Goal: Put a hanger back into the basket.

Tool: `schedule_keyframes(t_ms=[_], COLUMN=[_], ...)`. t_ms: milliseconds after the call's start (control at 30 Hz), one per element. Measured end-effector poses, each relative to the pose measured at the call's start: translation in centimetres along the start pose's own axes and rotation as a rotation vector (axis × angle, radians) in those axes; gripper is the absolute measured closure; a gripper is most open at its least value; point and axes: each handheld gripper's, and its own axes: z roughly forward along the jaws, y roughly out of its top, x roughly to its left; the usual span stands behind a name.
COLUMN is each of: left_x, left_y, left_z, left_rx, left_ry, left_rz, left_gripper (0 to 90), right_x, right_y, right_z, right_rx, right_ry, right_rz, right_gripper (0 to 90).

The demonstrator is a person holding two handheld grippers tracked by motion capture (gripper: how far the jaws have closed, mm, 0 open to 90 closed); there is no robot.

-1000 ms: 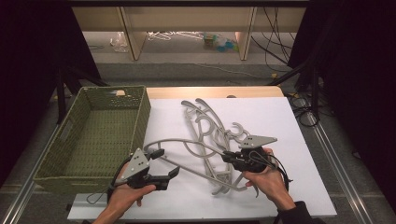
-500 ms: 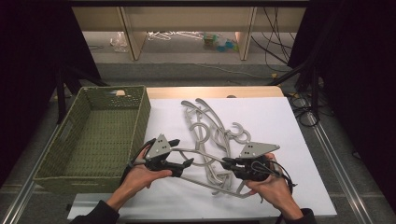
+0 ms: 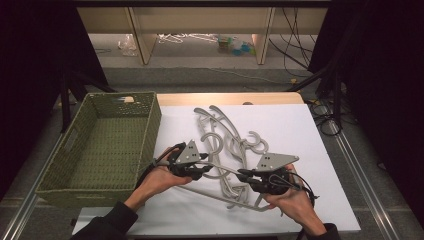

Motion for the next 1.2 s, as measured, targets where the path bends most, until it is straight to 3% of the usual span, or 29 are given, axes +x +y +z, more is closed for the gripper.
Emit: schedule_keyframes(t_ms=[100, 133, 233, 267, 300, 367, 400, 433, 500, 533, 600, 633, 667, 767, 800, 833, 867, 900, 933, 1000, 1067, 1133, 1167, 1200], left_x=[0.0, 0.0, -0.1, -0.3, -0.3, -0.4, -0.2, -0.2, 0.1, 0.1, 0.7, 0.7, 1.2, 1.4, 1.6, 1.9, 1.9, 2.2, 2.2, 2.5, 2.8, 3.1, 3.0, 3.2], left_y=[0.1, 0.4, 0.7, 0.9, 0.9, 1.1, 1.3, 1.3, 1.5, 1.5, 1.6, 1.6, 1.5, 1.4, 1.3, 1.3, 1.3, 1.3, 1.3, 1.4, 1.5, 1.6, 1.7, 1.8], left_z=[-0.2, -0.7, -0.9, -1.1, -1.1, -1.4, -1.7, -1.7, -2.0, -2.0, -2.4, -2.4, -2.8, -3.0, -3.1, -3.3, -3.3, -3.7, -3.7, -4.1, -4.4, -4.7, -4.8, -5.0], left_rx=[0.007, 0.030, 0.041, 0.052, 0.052, 0.073, 0.066, 0.066, 0.073, 0.073, 0.059, 0.059, 0.048, 0.064, 0.064, 0.043, 0.043, 0.019, 0.019, 0.018, -0.010, -0.003, -0.014, -0.011], left_ry=[-0.009, -0.002, -0.011, 0.006, 0.006, 0.017, 0.018, 0.018, 0.035, 0.035, 0.045, 0.045, 0.048, 0.071, 0.076, 0.076, 0.076, 0.075, 0.075, 0.074, 0.085, 0.083, 0.084, 0.082], left_rz=[0.009, 0.046, 0.078, 0.099, 0.099, 0.101, 0.083, 0.083, 0.047, 0.047, -0.050, -0.050, -0.116, -0.114, -0.128, -0.170, -0.170, -0.209, -0.209, -0.223, -0.288, -0.296, -0.319, -0.313], left_gripper=[65.3, 66.1, 69.5, 70.5, 71.5, 72.5, 74.4, 75.2, 76.2, 77.1, 79.6, 79.4, 79.3, 79.4, 79.4, 79.5, 79.5, 79.6, 79.6, 79.6, 79.5, 79.5, 79.5, 79.5], right_x=[-0.1, -0.2, -0.2, -0.1, -0.1, -0.2, -0.3, -0.4, -0.5, -0.5, -0.8, -0.8, -0.7, -0.5, -0.4, -0.2, -0.1, 0.0, 0.0, 0.0, 0.3, 0.4, 0.4, 0.3], right_y=[-0.1, 0.0, 0.1, 0.2, 0.2, 0.2, 0.3, 0.4, 0.6, 0.6, 0.9, 0.9, 1.1, 1.2, 1.1, 1.0, 0.9, 0.7, 0.7, 0.3, -0.7, -1.4, -1.7, -2.1], right_z=[0.0, 0.0, 0.0, -0.1, -0.1, -0.1, -0.3, -0.4, -0.7, -0.7, -1.6, -1.6, -2.1, -2.5, -2.5, -2.6, -2.6, -2.6, -2.6, -2.7, -2.3, -2.0, -1.9, -1.7], right_rx=[-0.009, -0.013, -0.022, -0.021, -0.021, -0.035, -0.068, -0.084, -0.109, -0.109, -0.175, -0.175, -0.194, -0.208, -0.213, -0.219, -0.226, -0.230, -0.230, -0.219, -0.210, -0.185, -0.175, -0.166], right_ry=[0.000, 0.000, -0.007, -0.036, -0.036, -0.057, -0.099, -0.125, -0.169, -0.169, -0.227, -0.227, -0.233, -0.240, -0.243, -0.247, -0.251, -0.241, -0.241, -0.242, -0.229, -0.209, -0.218, -0.224], right_rz=[-0.022, -0.044, -0.055, -0.069, -0.069, -0.072, -0.027, -0.014, 0.021, 0.021, 0.065, 0.065, 0.087, 0.098, 0.096, 0.105, 0.107, 0.120, 0.120, 0.129, 0.148, 0.178, 0.185, 0.186], right_gripper=[81.9, 81.4, 80.1, 77.0, 77.0, 67.2, 54.2, 49.3, 43.6, 43.6, 37.9, 37.9, 36.2, 36.0, 36.0, 36.0, 36.2, 36.2, 36.2, 36.2, 36.2, 36.0, 35.6, 35.2])
